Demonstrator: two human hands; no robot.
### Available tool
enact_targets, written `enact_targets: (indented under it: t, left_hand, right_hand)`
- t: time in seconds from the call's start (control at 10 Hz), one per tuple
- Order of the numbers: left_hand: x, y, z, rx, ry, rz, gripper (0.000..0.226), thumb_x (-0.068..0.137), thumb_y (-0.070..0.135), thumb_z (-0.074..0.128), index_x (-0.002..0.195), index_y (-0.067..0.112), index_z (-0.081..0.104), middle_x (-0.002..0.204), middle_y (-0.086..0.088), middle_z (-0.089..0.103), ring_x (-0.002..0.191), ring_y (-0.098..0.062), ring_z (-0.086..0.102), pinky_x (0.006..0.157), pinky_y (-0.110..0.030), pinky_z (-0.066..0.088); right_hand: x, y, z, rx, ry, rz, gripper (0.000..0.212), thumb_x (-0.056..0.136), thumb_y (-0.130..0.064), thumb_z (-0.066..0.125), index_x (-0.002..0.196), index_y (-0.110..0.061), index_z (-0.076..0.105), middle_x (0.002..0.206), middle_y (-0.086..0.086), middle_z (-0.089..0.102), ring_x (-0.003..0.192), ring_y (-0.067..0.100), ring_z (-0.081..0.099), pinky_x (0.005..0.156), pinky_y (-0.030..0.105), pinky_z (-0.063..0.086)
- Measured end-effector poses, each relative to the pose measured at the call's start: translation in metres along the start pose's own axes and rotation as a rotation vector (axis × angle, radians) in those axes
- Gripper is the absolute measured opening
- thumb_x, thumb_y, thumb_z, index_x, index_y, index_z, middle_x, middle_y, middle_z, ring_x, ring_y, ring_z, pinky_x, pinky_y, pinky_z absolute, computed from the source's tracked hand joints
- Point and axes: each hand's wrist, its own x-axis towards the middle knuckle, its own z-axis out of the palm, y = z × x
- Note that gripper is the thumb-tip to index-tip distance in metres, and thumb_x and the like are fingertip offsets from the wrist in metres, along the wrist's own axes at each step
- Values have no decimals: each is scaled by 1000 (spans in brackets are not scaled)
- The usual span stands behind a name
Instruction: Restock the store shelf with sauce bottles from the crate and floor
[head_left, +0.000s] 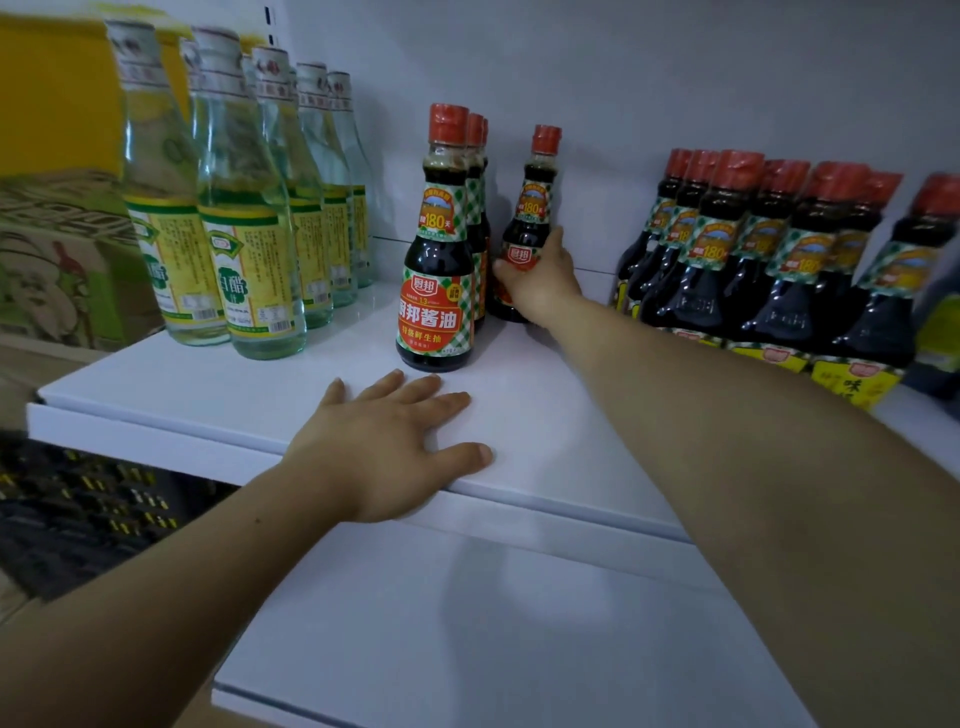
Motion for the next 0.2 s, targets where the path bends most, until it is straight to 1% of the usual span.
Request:
enact_targets:
  t: [0.1,0.2]
  left_hand:
    - [2,1,1,-1,-1,17,69,84,77,20,147,50,11,159,18,3,148,-11,0,118,-52,2]
    - [0,0,-2,-39,-22,16,70,85,76,22,148,48,12,160,16,3,148,-13,0,117,-56,-1]
  right_hand:
    - [-29,2,-8,-65,-42,-55,84,83,-50,64,150,-22,22,149,9,37,130,32,44,108,44,39]
    - [-56,2,-27,-128,-125,-107,74,83,-51,63,146,-28,33,141,4,48,124,26,51,103,36,42]
